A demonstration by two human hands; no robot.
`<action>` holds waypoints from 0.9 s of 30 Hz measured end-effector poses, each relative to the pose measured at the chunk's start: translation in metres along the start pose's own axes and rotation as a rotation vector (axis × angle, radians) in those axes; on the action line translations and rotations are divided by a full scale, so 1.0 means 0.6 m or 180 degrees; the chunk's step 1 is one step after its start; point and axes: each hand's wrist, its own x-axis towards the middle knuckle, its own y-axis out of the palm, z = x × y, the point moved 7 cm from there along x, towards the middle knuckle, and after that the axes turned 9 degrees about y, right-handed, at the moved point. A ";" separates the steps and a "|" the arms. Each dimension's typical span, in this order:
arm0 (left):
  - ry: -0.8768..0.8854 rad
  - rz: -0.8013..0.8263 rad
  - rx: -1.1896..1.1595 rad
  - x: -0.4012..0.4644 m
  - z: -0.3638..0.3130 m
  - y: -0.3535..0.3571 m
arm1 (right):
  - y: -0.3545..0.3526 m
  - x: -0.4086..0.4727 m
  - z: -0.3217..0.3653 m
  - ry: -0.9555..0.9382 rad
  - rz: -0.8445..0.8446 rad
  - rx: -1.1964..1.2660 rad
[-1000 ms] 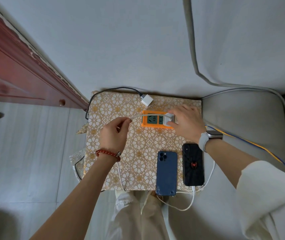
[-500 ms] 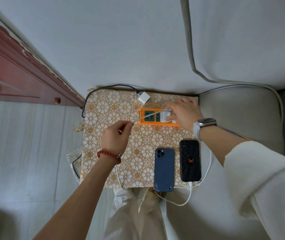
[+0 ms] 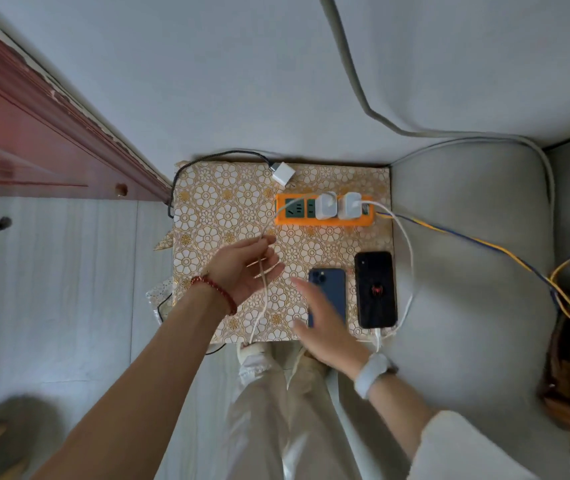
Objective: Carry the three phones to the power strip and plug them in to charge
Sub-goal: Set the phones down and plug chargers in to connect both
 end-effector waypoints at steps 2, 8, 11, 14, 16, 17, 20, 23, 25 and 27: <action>-0.0143 0.0180 -0.0463 -0.004 0.000 0.022 | 0.071 -0.017 -0.012 0.0127 0.0661 0.0162; 0.0408 -0.0011 0.0189 -0.015 -0.015 -0.001 | 0.041 -0.022 0.006 0.0265 0.0131 0.0913; 0.0530 -0.0091 0.1430 -0.044 0.018 -0.029 | -0.029 -0.025 0.015 0.0449 -0.0064 0.2200; 0.0426 0.0464 0.2289 -0.093 0.093 -0.019 | -0.088 -0.028 0.044 0.0202 -0.0113 0.3006; 0.0484 0.0657 0.2606 -0.129 0.133 0.003 | -0.110 -0.034 0.062 0.0064 -0.0102 0.3288; 0.0589 0.0578 0.2640 -0.142 0.142 0.011 | -0.116 -0.038 0.065 0.0022 -0.0103 0.3382; 0.0697 0.0087 0.1859 -0.169 0.136 0.015 | -0.111 -0.058 0.055 0.0022 0.0048 0.3082; 0.0891 -0.0215 0.0789 -0.180 0.103 0.012 | -0.044 -0.086 0.026 0.0335 0.0686 0.1502; 0.1052 -0.0449 0.0339 -0.183 0.076 0.005 | 0.007 -0.115 -0.010 0.0530 0.1105 0.0203; 0.1199 -0.0836 0.0134 -0.189 0.055 -0.010 | 0.030 -0.147 -0.044 0.0442 0.1260 -0.0008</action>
